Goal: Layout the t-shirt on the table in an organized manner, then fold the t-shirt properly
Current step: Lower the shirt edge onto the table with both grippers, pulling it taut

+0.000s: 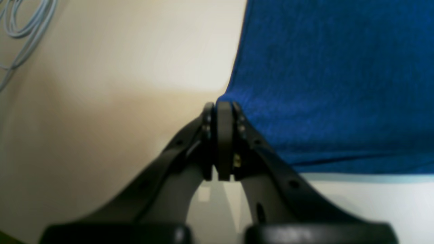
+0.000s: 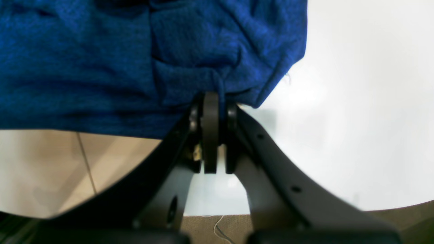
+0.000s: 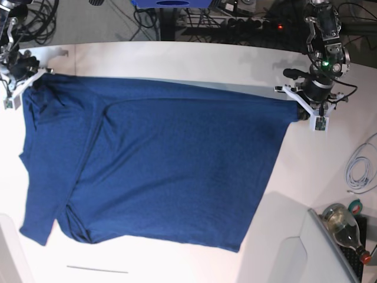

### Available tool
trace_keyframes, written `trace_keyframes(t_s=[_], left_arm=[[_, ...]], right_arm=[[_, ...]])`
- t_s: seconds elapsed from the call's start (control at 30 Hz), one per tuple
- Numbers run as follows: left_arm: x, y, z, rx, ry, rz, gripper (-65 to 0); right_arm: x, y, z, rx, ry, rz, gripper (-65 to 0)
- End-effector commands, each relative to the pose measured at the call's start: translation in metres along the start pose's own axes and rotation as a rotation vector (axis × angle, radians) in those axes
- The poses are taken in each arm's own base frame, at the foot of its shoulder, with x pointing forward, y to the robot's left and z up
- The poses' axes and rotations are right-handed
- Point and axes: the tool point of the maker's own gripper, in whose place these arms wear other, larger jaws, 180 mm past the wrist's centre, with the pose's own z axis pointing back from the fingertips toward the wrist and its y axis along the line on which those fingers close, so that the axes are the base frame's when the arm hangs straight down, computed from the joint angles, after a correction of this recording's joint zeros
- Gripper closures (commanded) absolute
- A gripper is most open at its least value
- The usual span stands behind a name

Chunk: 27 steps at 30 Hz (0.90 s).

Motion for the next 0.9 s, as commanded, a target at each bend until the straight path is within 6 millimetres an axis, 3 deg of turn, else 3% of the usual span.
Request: trace_keyframes(t_s=[0.0, 0.2, 0.37, 0.6, 0.87], left_arm=[[0.005, 0.006, 0.004, 0.017, -0.028, -0.005, 0.0], [-0.014, -0.005, 0.009, 0.002, 0.008, 0.014, 0.0], [-0.016, -0.006, 0.010, 0.000, 0.013, 0.016, 0.0], [-0.016, 0.017, 0.019, 0.063, 0.003, 0.041, 0.0], [-0.034, 0.010, 0.025, 0.049, 0.046, 0.034, 0.0]], right_arm=[[0.012, -0.008, 0.004, -0.021, -0.036, 0.005, -0.2], [0.004, -0.008, 0.005, -0.020, -0.017, 0.007, -0.2], [-0.007, -0.011, 0.008, -0.026, 0.017, 0.013, -0.2], [-0.016, -0.019, 0.015, -0.042, 0.046, 0.040, -0.2], [-0.018, -0.017, 0.015, -0.040, 0.048, 0.035, -0.9]])
